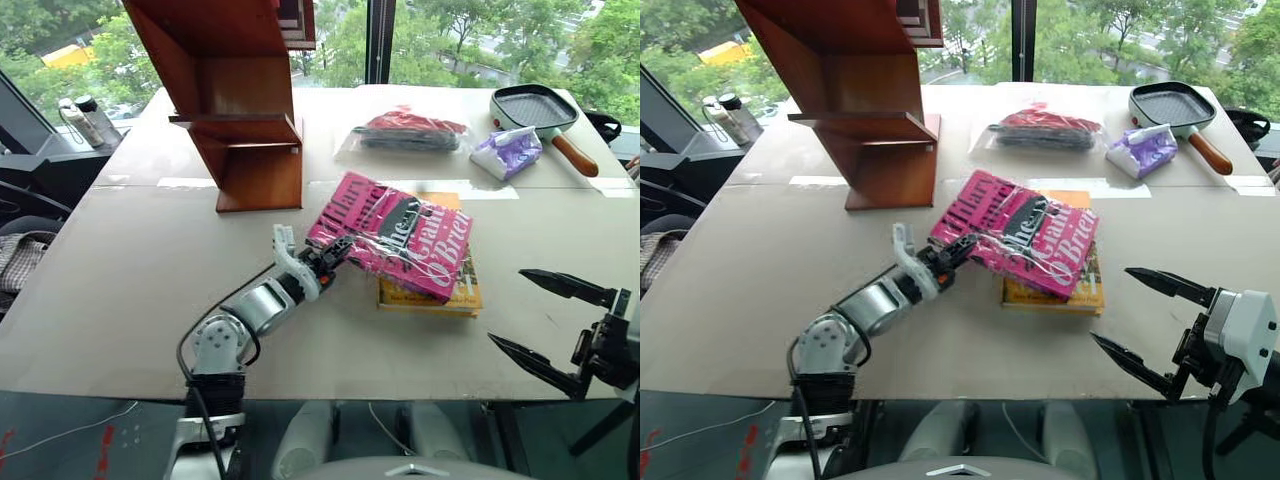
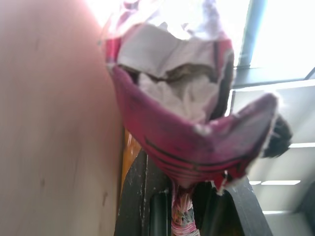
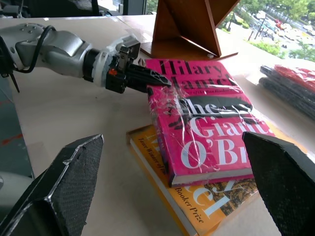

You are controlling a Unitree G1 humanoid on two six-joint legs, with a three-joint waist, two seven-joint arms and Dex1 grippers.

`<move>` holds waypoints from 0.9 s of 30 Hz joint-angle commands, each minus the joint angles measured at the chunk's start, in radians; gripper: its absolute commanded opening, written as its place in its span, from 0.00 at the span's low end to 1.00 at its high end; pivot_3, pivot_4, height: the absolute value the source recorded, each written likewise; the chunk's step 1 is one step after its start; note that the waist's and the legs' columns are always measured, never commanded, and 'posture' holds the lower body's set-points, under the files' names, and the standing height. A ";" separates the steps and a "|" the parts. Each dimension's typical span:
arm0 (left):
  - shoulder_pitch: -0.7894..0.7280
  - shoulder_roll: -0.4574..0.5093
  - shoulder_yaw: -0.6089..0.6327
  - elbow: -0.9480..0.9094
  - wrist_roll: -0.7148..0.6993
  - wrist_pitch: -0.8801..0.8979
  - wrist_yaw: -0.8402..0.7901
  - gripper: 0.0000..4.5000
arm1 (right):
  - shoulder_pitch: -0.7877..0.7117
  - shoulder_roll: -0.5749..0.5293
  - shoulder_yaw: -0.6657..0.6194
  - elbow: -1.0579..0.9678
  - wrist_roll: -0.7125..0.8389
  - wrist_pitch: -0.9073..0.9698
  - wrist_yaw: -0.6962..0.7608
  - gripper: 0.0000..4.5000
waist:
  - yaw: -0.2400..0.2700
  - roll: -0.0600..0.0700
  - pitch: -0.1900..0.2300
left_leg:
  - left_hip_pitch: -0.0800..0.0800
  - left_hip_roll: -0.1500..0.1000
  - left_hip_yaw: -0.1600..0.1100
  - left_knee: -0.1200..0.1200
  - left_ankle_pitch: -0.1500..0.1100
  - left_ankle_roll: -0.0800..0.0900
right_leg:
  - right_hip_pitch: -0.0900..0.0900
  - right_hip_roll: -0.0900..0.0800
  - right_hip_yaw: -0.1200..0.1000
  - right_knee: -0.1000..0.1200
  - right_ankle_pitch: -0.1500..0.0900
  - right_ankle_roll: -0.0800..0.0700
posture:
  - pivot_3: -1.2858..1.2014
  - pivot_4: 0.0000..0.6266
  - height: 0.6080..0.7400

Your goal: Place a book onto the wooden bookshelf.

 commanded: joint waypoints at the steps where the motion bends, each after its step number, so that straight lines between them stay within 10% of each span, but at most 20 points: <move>1: -0.157 0.218 -0.016 -0.164 0.244 -0.072 -0.257 0.00 | -0.066 0.007 0.049 0.031 -0.019 -0.041 -0.011 1.00 | 0.002 -0.003 0.004 | -0.001 0.000 -0.001 -0.001 0.000 0.000 | -0.001 0.001 -0.001 0.000 0.000 0.000 | 0.52 0.24 1.00; 7: -0.502 0.502 -0.169 -0.155 0.758 -0.399 -0.645 0.00 | -0.215 0.030 0.073 0.116 0.034 -0.058 -0.043 1.00 | 0.006 -0.005 0.012 | -0.003 -0.002 -0.001 -0.005 -0.001 0.002 | 0.001 -0.004 -0.003 -0.011 0.000 0.002 | 0.52 0.24 1.00; 17: -0.906 0.523 -0.298 0.106 1.395 -0.992 -0.687 0.00 | -0.361 0.029 0.098 0.182 0.044 -0.071 -0.048 1.00 | 0.001 -0.004 0.012 | -0.020 -0.001 0.001 -0.006 0.000 0.000 | -0.015 -0.003 -0.002 -0.015 0.001 0.001 | 0.52 0.24 1.00; 27: -1.005 0.681 -0.342 0.147 1.554 -0.721 -1.017 0.00 | -0.608 -0.120 0.093 0.286 0.068 0.057 -0.119 1.00 | -0.037 -0.002 0.016 | -0.019 -0.002 0.001 -0.002 -0.001 0.002 | -0.017 -0.003 -0.002 -0.002 0.001 0.002 | 0.52 0.24 1.00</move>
